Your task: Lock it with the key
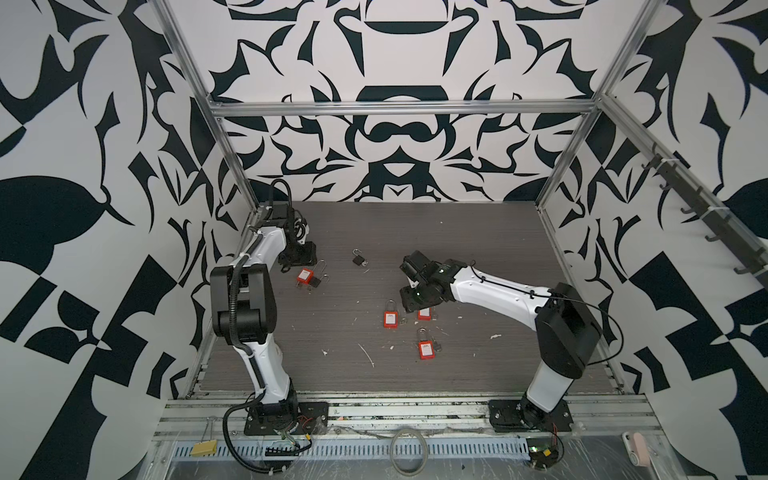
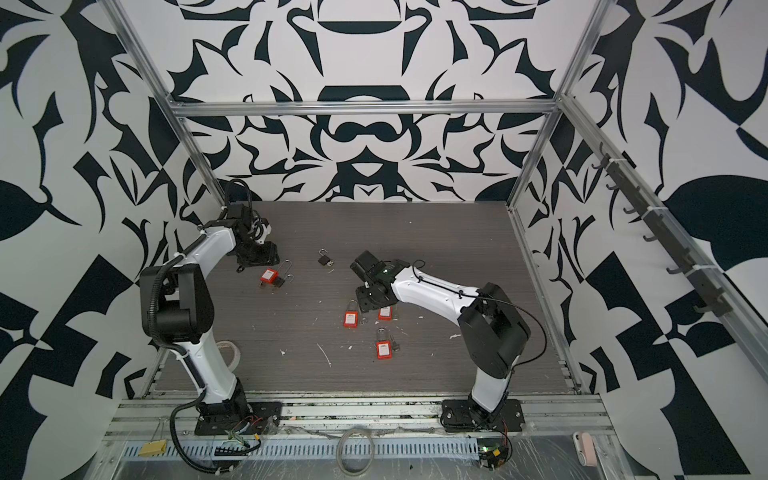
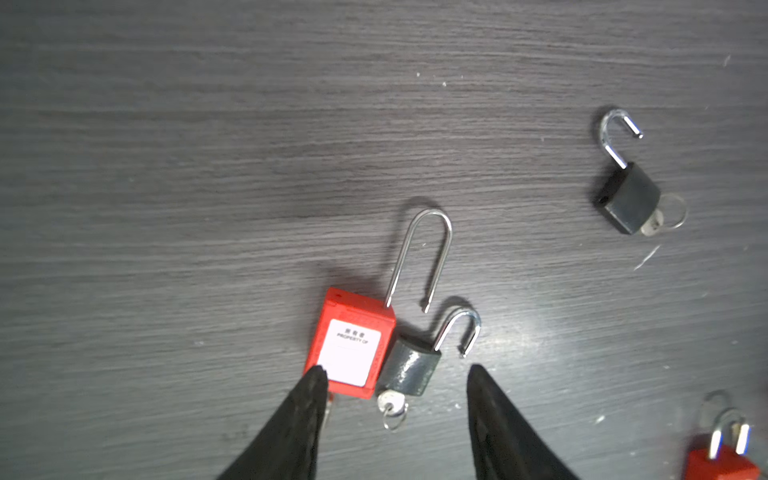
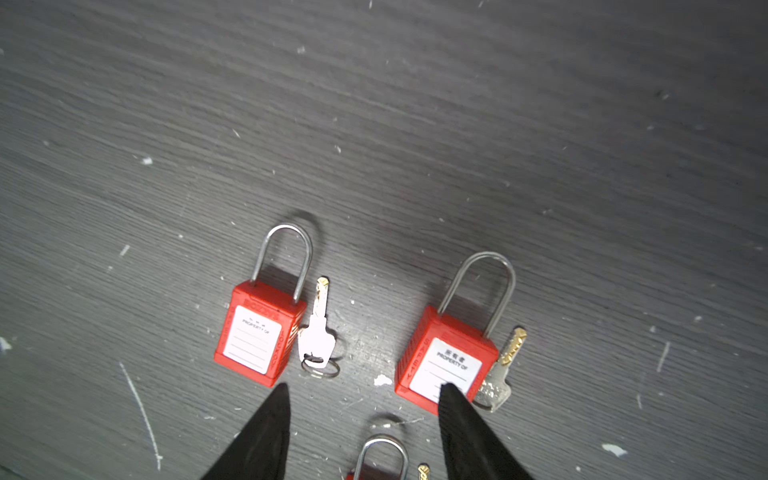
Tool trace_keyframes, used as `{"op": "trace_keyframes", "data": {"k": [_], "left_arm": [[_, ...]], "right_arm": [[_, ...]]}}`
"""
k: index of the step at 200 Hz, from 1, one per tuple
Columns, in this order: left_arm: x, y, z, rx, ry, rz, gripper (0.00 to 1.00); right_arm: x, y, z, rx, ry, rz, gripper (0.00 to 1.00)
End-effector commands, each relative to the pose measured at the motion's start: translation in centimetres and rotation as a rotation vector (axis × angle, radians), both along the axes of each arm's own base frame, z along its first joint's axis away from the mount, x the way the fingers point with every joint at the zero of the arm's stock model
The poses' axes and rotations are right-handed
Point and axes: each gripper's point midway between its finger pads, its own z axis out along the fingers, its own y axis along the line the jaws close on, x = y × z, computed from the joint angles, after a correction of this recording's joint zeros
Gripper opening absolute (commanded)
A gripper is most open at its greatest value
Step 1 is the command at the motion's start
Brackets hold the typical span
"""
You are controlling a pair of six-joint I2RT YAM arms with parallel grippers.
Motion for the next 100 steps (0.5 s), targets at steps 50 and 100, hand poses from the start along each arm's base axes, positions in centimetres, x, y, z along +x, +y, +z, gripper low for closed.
{"op": "trace_keyframes", "data": {"k": [50, 100], "left_arm": [[-2.0, 1.1, -3.5, 0.072, 0.121, -0.046, 0.57], [-2.5, 2.0, -4.6, 0.121, 0.122, -0.034, 0.57]], "right_arm": [[0.2, 1.0, 0.1, -0.012, 0.016, 0.054, 0.60], [0.0, 1.0, -0.1, -0.019, 0.029, 0.066, 0.61]]}}
